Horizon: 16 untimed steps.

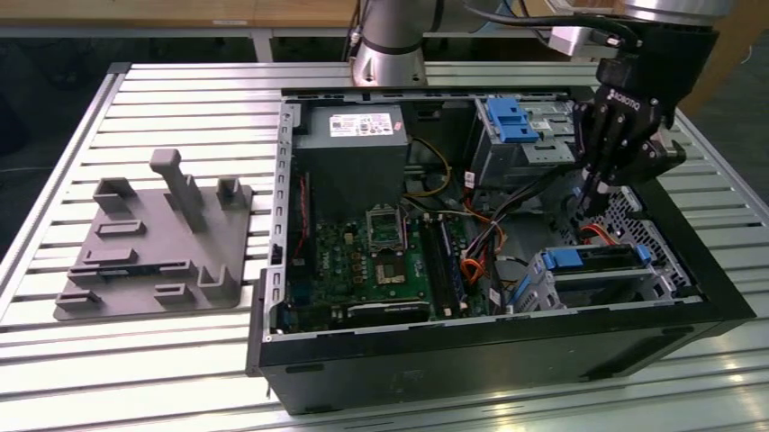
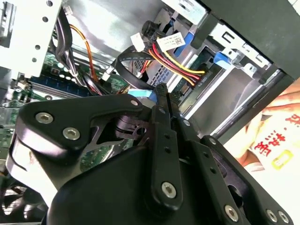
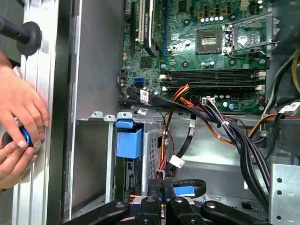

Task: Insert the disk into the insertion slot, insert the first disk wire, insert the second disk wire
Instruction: 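Insert the second disk wire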

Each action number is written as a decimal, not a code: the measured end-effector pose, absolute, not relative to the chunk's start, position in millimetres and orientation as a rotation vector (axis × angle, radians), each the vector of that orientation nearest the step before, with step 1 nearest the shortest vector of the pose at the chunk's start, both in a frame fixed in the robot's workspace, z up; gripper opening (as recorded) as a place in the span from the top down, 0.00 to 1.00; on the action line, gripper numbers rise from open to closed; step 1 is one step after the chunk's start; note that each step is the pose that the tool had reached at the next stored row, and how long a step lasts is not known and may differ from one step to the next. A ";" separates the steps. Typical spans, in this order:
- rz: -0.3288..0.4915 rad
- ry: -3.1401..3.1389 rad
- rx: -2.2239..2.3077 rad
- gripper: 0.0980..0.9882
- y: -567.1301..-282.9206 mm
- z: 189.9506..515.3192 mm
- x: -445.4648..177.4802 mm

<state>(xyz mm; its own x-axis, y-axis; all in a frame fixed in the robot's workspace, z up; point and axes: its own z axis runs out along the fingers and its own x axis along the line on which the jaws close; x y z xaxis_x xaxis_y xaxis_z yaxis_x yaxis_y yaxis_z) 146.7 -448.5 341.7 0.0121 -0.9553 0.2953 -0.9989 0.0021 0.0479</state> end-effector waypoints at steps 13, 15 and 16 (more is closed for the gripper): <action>0.216 -2.121 1.982 0.95 -449.4 341.6 146.7; 0.211 -2.123 1.984 0.95 -450.1 341.5 147.6; 0.204 -2.126 1.988 0.95 -451.4 341.3 148.3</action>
